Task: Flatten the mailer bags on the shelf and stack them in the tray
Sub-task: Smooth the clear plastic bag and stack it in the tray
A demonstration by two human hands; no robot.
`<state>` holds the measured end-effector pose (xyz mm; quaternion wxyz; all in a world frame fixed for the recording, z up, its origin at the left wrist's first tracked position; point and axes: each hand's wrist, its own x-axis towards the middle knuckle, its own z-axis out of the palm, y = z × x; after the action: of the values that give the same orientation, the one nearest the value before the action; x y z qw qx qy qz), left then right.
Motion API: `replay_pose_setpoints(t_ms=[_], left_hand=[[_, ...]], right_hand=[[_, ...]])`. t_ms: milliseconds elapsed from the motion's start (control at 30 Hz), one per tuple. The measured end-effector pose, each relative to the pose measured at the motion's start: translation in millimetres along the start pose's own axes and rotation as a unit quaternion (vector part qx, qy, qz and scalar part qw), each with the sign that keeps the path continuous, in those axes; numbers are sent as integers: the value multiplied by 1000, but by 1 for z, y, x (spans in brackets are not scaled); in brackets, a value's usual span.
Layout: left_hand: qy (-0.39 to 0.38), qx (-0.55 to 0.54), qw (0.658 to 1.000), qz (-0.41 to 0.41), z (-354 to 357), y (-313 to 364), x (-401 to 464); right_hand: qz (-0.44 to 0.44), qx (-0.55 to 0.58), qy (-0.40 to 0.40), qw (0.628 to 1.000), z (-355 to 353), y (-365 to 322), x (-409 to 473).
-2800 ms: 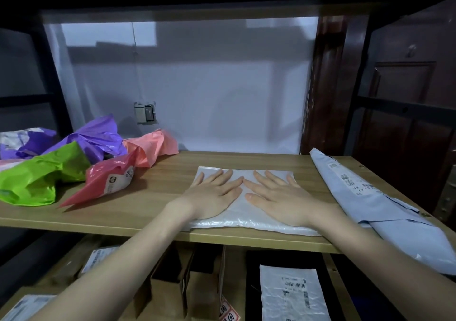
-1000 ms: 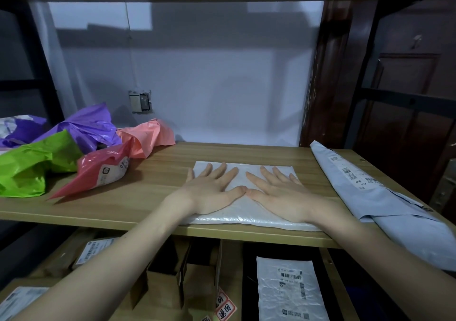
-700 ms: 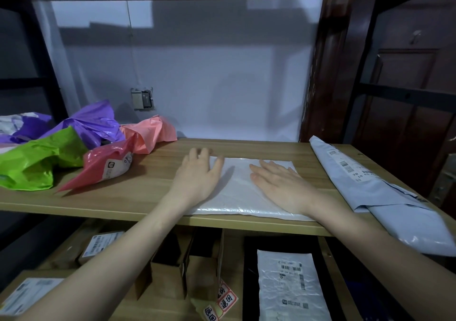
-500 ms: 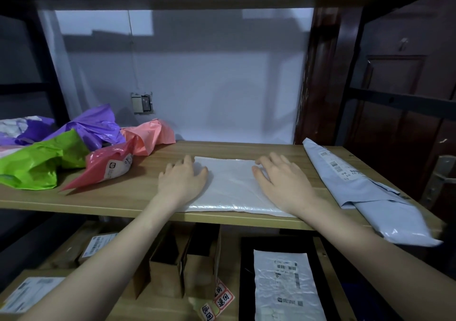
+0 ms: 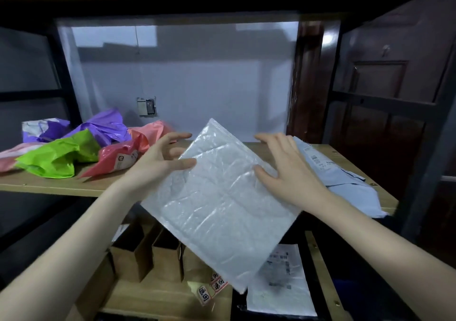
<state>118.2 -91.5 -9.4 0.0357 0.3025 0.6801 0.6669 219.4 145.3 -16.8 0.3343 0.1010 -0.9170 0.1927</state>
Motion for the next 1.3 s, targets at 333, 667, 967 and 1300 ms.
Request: replay_pose_setpoints(t_ms=[333, 667, 967, 1300], left_hand=[[-144, 82, 983, -80, 40, -8, -58], [-286, 222, 906, -221, 40, -116, -87], [-50, 97, 954, -279, 93, -201, -75], [-183, 214, 943, -176, 147, -284, -68]], right_hand=[[114, 306, -131, 936, -5, -15, -84], [242, 300, -125, 914, 24, 29, -164], [453, 254, -233, 822, 79, 99, -216], [382, 72, -121, 914, 134, 160, -220]])
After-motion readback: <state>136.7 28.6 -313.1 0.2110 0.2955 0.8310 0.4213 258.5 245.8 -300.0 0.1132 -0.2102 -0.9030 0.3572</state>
